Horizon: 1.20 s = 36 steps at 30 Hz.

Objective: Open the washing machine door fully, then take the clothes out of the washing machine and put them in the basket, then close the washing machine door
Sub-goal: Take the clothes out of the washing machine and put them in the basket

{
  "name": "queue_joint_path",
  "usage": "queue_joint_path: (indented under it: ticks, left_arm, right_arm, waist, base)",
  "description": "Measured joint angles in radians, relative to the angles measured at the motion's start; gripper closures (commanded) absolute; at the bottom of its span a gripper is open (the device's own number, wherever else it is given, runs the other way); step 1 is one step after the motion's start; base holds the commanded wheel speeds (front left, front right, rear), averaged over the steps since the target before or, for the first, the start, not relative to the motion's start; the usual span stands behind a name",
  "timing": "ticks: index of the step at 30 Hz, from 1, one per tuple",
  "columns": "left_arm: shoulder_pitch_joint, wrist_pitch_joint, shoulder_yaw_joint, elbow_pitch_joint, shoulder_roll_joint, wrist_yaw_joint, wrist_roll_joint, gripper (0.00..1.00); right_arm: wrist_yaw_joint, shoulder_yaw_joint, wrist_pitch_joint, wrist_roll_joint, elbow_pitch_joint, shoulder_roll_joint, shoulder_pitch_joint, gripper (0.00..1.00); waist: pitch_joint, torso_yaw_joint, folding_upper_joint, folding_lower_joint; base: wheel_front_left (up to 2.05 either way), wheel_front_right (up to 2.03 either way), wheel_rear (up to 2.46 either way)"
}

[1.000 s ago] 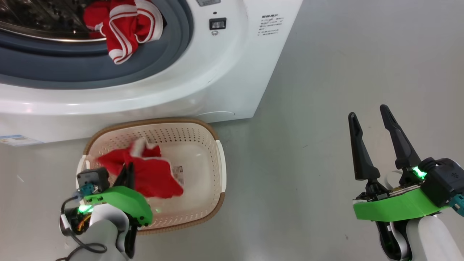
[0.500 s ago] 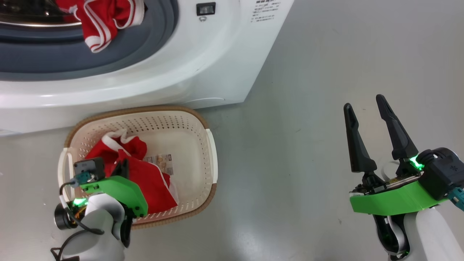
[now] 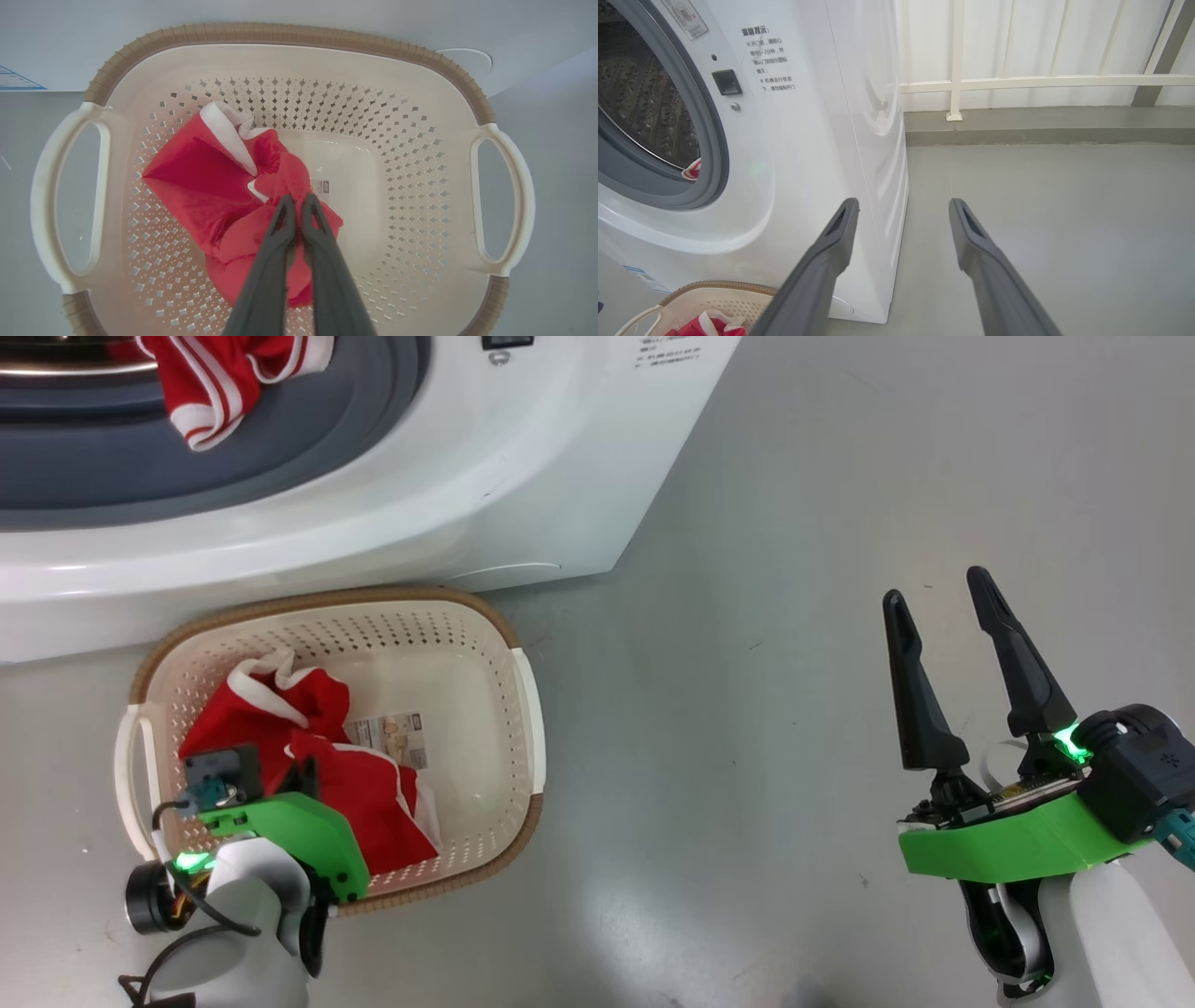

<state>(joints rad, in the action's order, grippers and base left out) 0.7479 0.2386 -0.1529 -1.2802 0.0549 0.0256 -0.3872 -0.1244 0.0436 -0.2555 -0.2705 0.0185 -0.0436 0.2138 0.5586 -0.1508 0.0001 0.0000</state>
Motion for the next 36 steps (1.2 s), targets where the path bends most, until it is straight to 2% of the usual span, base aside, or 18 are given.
queue_joint_path:
  ticks: [2,3,4,5,15,26,36]
  left_arm:
    - [0.002,-0.001,-0.001,-0.005,0.003,0.000,0.000,0.70]
    - [0.005,-0.001,-0.002,-0.007,0.003,0.000,-0.001,0.47]
    - [0.009,-0.001,-0.002,-0.007,0.004,0.000,-0.001,0.20]
    - [0.017,-0.001,-0.005,-0.007,0.007,0.000,-0.001,0.00]
    - [0.027,0.010,-0.017,0.013,0.009,0.003,0.000,0.00]
    - [-0.080,0.011,0.014,0.247,0.005,-0.015,0.011,0.00]
    - [-0.215,0.011,0.032,0.497,-0.008,-0.031,0.074,0.00]
  right_arm:
    - [0.000,0.000,0.000,0.000,-0.001,0.000,0.001,0.00]
    - [0.000,0.000,0.000,0.000,-0.001,0.000,0.001,0.00]
    - [0.000,0.000,0.000,0.000,-0.001,0.000,0.001,0.00]
    - [0.000,0.000,0.000,-0.002,-0.003,0.000,0.001,0.00]
    - [0.000,-0.002,0.000,-0.004,-0.013,0.000,0.001,0.00]
    - [0.000,-0.014,0.000,-0.004,-0.023,0.000,-0.006,0.00]
    - [0.000,-0.030,0.000,-0.004,-0.040,0.000,-0.049,0.00]
  waist:
    - [0.001,-0.001,0.0000,0.0000]
    - [0.001,-0.001,0.0000,0.0000]
    - [0.000,-0.001,0.0000,0.0000]
    - [-0.002,0.000,0.0000,0.0000]
    - [-0.037,0.012,0.0000,0.0000]
    - [-0.108,0.039,0.0000,0.0000]
    - [-0.192,0.069,0.0000,0.0000]
  base:
    - [0.00,0.00,0.00]
    - [0.00,0.00,0.00]
    - [0.00,0.00,0.00]
    - [0.00,0.00,0.00]
    - [0.00,0.00,0.00]
    - [0.00,0.00,0.00]
    - [0.00,0.00,0.00]
